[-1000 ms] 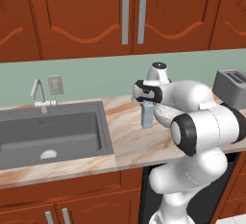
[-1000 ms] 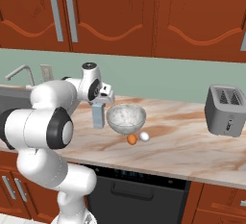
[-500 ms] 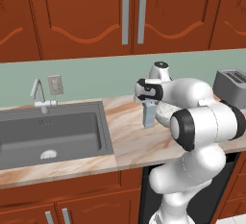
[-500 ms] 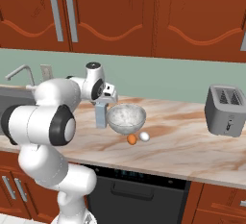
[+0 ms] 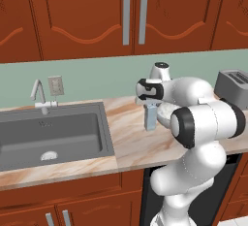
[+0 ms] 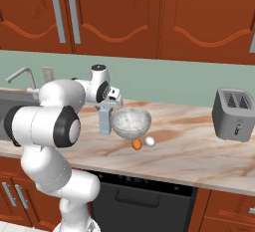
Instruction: Gather the eggs and milk located in the vicinity of the sink area and place them right next to the bowl.
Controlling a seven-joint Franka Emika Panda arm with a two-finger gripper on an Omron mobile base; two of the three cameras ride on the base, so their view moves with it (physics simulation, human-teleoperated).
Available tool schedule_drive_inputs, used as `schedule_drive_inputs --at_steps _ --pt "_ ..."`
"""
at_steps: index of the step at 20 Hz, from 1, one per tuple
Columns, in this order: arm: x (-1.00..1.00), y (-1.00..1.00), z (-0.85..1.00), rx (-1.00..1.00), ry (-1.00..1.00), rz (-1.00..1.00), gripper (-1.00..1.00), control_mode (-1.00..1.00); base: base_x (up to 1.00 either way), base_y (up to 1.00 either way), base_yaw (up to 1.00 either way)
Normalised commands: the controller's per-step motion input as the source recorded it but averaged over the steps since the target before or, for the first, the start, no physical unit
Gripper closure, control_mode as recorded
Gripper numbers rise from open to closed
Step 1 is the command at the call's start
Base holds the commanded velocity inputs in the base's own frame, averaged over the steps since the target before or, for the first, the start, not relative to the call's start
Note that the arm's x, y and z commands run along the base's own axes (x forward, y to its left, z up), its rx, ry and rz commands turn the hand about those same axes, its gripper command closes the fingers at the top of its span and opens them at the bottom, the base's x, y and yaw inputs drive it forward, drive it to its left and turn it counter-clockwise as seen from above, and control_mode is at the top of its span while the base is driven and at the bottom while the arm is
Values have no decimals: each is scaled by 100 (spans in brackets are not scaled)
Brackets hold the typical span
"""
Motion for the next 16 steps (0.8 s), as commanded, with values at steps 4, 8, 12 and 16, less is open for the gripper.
schedule_drive_inputs --at_steps 4,8,12,16 --pt "0 0 0 0 0 0 -100 -100 0 0 0" --pt "0 0 0 0 0 0 -100 -100 0 0 0" --pt "0 0 0 0 0 0 -100 -100 0 0 0" --pt "-6 0 0 0 0 0 -100 -100 0 0 0"
